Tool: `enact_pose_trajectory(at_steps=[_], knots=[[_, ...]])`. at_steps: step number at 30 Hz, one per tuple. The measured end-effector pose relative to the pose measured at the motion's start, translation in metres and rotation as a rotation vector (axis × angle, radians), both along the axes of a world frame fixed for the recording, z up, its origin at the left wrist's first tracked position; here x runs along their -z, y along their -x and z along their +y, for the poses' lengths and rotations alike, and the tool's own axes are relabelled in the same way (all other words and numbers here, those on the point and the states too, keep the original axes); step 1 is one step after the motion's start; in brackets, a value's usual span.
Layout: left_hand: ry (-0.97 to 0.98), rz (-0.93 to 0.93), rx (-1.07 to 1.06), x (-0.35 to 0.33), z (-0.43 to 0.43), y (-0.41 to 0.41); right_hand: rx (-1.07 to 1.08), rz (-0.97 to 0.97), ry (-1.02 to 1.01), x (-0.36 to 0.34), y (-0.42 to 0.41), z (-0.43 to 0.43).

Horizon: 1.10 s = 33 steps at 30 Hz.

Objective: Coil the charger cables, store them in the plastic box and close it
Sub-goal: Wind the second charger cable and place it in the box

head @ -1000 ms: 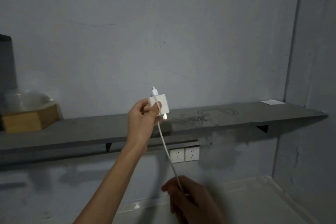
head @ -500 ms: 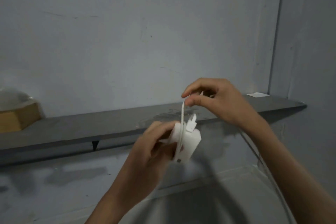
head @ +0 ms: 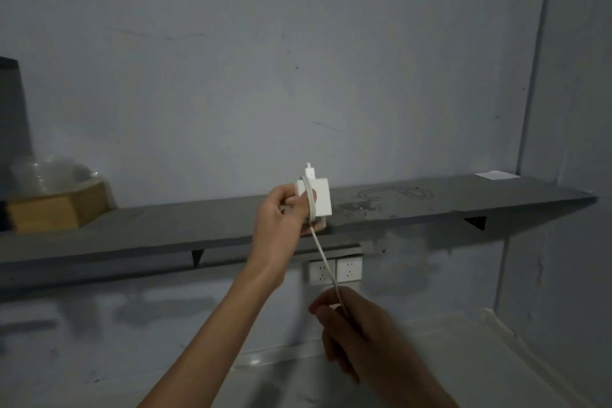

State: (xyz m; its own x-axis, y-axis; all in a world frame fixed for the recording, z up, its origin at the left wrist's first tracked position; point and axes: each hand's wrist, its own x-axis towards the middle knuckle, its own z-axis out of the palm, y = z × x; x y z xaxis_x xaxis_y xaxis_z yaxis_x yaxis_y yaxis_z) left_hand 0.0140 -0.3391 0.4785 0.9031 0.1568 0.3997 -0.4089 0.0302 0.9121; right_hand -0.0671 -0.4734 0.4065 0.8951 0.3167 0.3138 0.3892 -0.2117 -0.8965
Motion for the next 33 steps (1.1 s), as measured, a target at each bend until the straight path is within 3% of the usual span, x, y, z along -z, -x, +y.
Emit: enact_pose_trajectory(at_steps=[2,5,8,10,13,17,21,25,27,29,31,33], knots=[[-0.230,-0.059,-0.121,0.016,-0.002,-0.003,0.009,-0.119,0.120,-0.017,0.006,-0.012],[-0.521,-0.198,-0.173,0.039,0.006,0.003,0.170,-0.540,0.416,-0.045,0.002,-0.035],[-0.605,-0.255,-0.028,0.057,0.015,0.021,0.305,-0.867,0.635,-0.077,-0.017,-0.056],[-0.573,-0.273,0.075,0.065,0.016,0.042,0.257,-0.919,0.654,-0.093,-0.028,-0.066],[-0.401,-0.212,0.248,0.066,0.015,0.069,0.089,-0.793,0.481,-0.100,-0.039,-0.072],[-0.333,-0.288,0.258,0.046,0.015,0.091,-0.062,-0.376,0.100,-0.068,-0.054,-0.058],[0.044,-0.196,0.285,0.025,0.007,0.086,0.026,-0.088,-0.083,-0.004,-0.052,-0.031],[0.189,-0.113,0.152,0.015,0.006,0.050,-0.047,0.092,-0.277,0.038,-0.020,-0.001],[0.161,-0.106,0.040,0.020,0.008,0.028,-0.101,0.163,-0.265,0.042,-0.003,0.008],[0.050,-0.110,-0.127,0.035,0.016,0.006,-0.158,0.163,-0.124,0.038,0.010,0.010],[-0.206,-0.113,-0.270,0.054,0.029,-0.008,-0.122,0.063,0.093,0.027,0.017,0.001],[-0.457,-0.132,-0.291,0.072,0.038,-0.007,-0.007,-0.174,0.283,0.006,0.015,-0.017]])
